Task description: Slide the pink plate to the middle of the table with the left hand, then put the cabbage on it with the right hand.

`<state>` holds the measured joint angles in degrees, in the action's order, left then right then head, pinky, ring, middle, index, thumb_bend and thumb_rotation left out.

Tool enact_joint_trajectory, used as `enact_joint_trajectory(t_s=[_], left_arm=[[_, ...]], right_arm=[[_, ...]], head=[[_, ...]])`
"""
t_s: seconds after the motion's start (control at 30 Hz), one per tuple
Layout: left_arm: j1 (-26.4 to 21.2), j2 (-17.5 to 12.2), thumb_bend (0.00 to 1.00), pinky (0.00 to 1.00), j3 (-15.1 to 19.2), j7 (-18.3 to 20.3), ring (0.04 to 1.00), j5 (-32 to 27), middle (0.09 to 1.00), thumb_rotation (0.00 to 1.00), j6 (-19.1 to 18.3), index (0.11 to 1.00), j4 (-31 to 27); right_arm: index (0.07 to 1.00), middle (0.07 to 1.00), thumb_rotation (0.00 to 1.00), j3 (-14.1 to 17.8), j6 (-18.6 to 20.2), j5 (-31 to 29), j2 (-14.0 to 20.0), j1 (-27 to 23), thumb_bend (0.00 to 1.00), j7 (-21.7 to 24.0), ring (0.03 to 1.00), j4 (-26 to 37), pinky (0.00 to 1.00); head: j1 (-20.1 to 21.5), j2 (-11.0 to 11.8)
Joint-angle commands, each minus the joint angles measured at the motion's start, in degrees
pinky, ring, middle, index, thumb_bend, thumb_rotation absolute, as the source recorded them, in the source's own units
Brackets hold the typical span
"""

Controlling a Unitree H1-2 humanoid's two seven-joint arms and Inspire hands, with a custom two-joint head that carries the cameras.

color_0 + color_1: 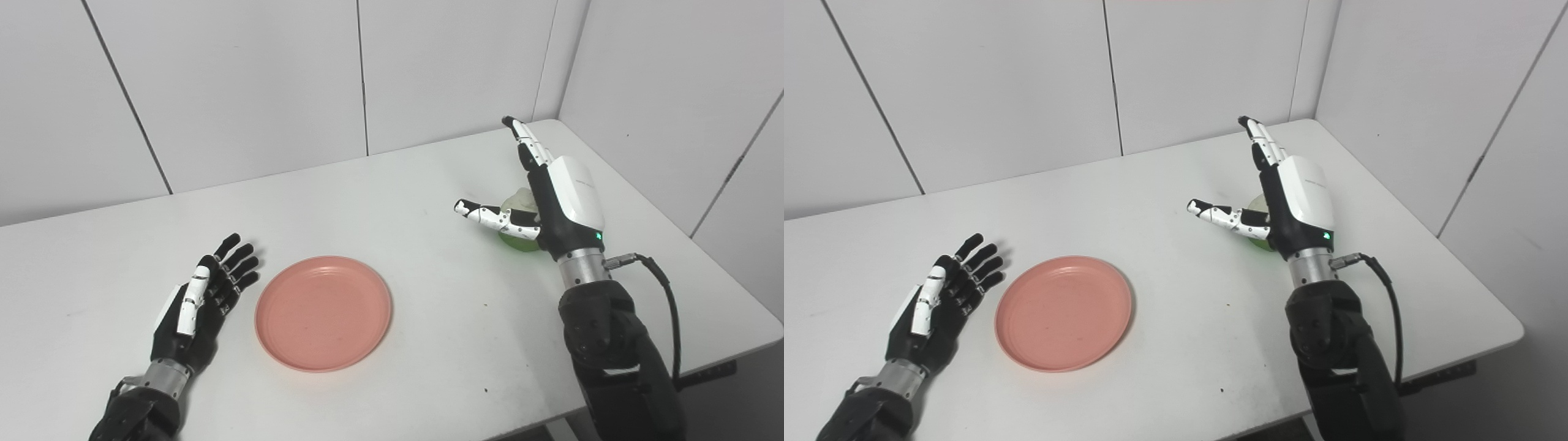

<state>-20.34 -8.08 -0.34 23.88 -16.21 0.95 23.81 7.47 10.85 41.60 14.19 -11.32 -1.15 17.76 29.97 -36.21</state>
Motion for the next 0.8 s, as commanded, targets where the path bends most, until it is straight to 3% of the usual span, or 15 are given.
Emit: enact_joint_trajectory(t_s=[0.0, 0.2, 0.37, 0.53, 0.77], left_arm=[[2.2, -1.0, 0.48, 0.90, 0.4, 0.3, 0.902, 0.1, 0.911, 0.99, -1.0, 0.904, 3.5], [1.8, -1.4, 0.48, 0.89, 0.9, 1.4, 0.901, -0.1, 0.912, 0.99, -0.6, 0.906, 4.6], [1.7, -1.7, 0.49, 0.88, 1.1, 2.0, 0.897, 0.1, 0.907, 0.98, 0.1, 0.899, 5.1], [1.6, -2.1, 0.50, 0.88, 1.2, 2.5, 0.897, 0.2, 0.907, 0.98, 0.5, 0.899, 5.5], [1.4, -2.4, 0.49, 0.88, 1.7, 2.9, 0.893, -0.3, 0.904, 0.97, -0.1, 0.896, 5.8]], right_arm=[[0.972, 0.973, 0.66, 1.2, 2.4, 1.6, 1.1, -2.5, 1.00, -1.7, 0.912, 1.2, 0.79], [1.000, 0.995, 0.62, 2.4, 5.3, 3.2, 1.5, -2.2, 1.00, -2.3, 0.901, 1.3, 0.70], [1.000, 0.999, 0.64, 3.5, 7.8, 3.8, 1.9, -1.9, 1.00, -2.6, 0.839, 0.6, 0.58], [1.000, 1.000, 0.63, 4.7, 7.7, 2.7, 2.4, -1.4, 1.00, -3.5, 0.893, -1.2, 0.69], [1.000, 1.000, 0.64, 3.7, 8.8, 3.1, 3.1, -1.1, 1.00, -3.0, 0.912, -4.7, 0.71]], head=[[0.1, 0.1], [0.5, 0.1], [1.0, 0.1], [1.6, 0.1], [1.9, 0.0]])
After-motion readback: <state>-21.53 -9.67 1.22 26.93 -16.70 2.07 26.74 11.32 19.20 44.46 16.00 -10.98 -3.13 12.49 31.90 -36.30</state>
